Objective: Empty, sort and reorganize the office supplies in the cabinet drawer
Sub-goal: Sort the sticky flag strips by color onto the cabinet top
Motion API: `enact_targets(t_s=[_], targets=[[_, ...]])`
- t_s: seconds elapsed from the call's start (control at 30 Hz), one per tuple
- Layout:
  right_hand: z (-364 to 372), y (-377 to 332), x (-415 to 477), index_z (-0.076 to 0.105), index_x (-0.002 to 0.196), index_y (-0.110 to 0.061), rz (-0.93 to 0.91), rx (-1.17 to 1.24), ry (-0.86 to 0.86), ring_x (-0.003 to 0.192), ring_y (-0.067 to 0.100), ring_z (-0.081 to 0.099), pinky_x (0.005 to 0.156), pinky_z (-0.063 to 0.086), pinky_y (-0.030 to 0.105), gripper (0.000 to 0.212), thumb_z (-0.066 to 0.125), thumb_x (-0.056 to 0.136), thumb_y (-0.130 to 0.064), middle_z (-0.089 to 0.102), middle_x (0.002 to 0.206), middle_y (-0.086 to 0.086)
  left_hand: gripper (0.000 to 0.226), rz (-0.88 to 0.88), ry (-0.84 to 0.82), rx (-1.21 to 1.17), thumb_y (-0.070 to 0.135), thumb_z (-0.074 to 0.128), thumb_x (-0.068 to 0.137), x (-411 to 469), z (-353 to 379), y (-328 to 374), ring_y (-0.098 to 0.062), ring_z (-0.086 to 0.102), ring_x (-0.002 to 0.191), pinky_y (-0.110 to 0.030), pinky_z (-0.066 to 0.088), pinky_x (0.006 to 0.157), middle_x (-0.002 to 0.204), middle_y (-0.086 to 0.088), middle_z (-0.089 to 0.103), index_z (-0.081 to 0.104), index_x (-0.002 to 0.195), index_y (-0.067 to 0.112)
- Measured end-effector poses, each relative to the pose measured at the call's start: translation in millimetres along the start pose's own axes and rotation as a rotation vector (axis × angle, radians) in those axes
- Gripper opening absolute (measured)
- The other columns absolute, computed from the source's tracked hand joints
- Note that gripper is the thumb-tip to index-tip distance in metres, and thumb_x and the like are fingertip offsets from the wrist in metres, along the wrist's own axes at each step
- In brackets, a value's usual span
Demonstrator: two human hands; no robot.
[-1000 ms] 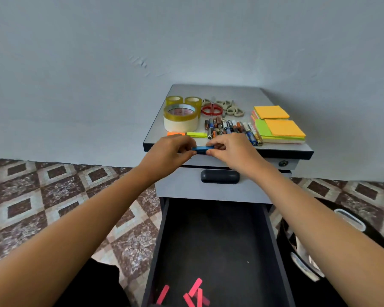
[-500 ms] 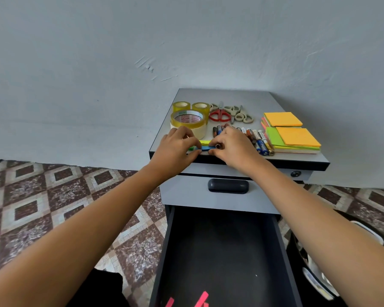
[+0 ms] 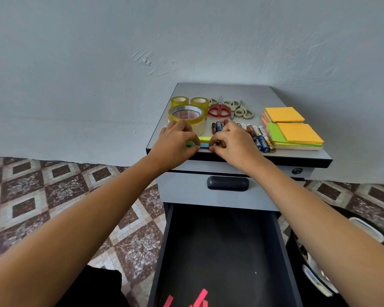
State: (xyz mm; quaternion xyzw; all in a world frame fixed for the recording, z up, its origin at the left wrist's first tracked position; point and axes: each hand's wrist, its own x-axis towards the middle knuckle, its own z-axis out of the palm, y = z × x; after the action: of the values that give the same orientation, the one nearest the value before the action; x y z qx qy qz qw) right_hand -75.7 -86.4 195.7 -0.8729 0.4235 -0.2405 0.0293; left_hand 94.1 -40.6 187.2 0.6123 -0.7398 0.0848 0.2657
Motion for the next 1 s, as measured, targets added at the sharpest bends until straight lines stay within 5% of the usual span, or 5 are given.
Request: enact_targets(t_s=[0.57, 0.77, 1.0], targets=[[4.7, -1.1, 4.4, 0.068, 0.107, -0.016, 0.01, 0.002, 0.028, 0.1, 0.02, 0.048, 0.078, 0.039, 0.03, 0.022, 0.062, 0.089, -0.027, 0.041, 0.095, 0.0, 0.023, -0.024, -0.065, 0.064, 0.027, 0.06, 0.089, 9.1, -8.7, 5.6, -0.024, 0.04, 0.115, -0.036, 0.033, 0.093, 0.112, -0.007, 0.051, 0.068, 0.107, 0.016], [-3.7, -0.1, -16.9, 0.069, 0.108, -0.014, 0.009, 0.109, 0.077, 0.098, 0.02, 0.051, 0.082, 0.043, 0.031, 0.024, 0.063, 0.088, -0.026, 0.054, 0.101, 0.006, 0.025, -0.048, 0.046, 0.006, 0.024, 0.063, 0.087, -11.2, -12.7, 6.2, -0.028, 0.045, 0.107, -0.029, 0.03, 0.083, 0.11, -0.01, 0.054, 0.067, 0.109, 0.013], [0.2, -6.4, -80.5, 0.071, 0.105, -0.013, 0.006, 0.25, 0.04, 0.095, 0.016, 0.058, 0.085, 0.048, 0.033, 0.02, 0.066, 0.087, -0.019, 0.061, 0.102, 0.002, 0.024, -0.065, 0.078, -0.161, 0.026, 0.064, 0.083, -77.5, -4.7, 24.0, -0.024, 0.053, 0.095, -0.035, 0.045, 0.08, 0.099, -0.008, 0.057, 0.07, 0.103, 0.013]])
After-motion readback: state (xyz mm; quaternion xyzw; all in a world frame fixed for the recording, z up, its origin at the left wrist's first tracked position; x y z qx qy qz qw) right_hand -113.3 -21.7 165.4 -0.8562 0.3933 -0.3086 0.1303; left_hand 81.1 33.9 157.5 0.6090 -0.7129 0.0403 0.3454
